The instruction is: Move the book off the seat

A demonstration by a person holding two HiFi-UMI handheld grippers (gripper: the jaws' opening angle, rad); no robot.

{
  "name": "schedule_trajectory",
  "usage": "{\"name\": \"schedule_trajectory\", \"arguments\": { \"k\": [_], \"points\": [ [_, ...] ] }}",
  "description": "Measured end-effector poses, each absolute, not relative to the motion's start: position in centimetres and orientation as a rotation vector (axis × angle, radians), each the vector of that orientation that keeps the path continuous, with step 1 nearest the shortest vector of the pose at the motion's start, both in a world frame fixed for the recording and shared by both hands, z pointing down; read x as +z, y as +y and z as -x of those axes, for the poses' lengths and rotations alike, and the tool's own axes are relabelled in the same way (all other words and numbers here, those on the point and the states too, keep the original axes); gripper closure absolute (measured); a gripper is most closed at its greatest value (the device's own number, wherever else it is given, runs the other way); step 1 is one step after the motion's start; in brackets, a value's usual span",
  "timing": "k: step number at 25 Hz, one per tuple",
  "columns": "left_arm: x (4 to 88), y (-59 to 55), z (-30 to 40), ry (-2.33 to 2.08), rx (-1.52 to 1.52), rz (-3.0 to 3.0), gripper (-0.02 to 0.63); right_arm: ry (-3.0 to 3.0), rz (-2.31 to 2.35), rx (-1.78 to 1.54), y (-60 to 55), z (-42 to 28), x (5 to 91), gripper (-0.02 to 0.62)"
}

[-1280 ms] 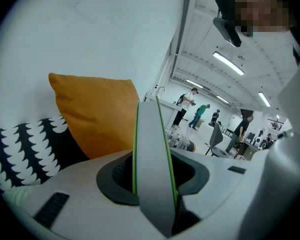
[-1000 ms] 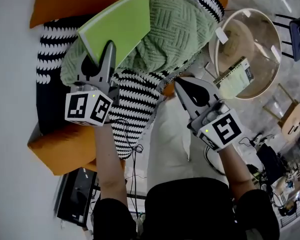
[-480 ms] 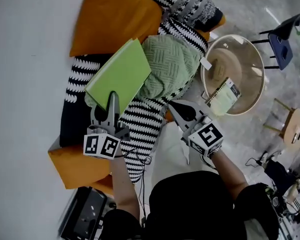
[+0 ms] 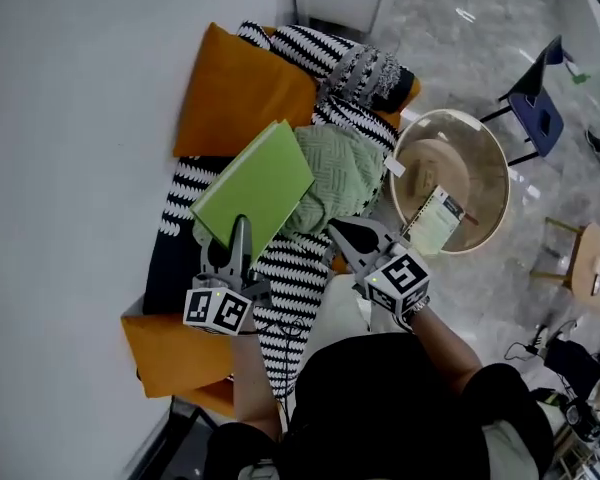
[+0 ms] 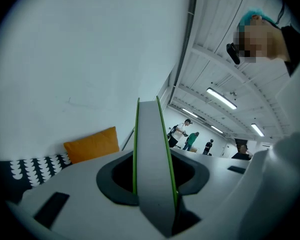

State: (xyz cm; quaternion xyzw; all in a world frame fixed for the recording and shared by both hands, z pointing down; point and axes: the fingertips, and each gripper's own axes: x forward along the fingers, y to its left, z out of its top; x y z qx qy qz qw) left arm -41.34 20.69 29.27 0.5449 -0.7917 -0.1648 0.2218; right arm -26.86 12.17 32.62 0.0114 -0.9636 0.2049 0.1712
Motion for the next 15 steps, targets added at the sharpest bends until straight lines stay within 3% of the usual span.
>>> {"name": "schedule_trajectory", "arguments": {
  "k": [15],
  "points": [
    [16.9, 16.7, 34.8, -2.065, -0.605, -1.767, 0.456, -2.876, -0.073, 0.462, 10.0, 23.7, 22.8, 0.580]
  ]
}}
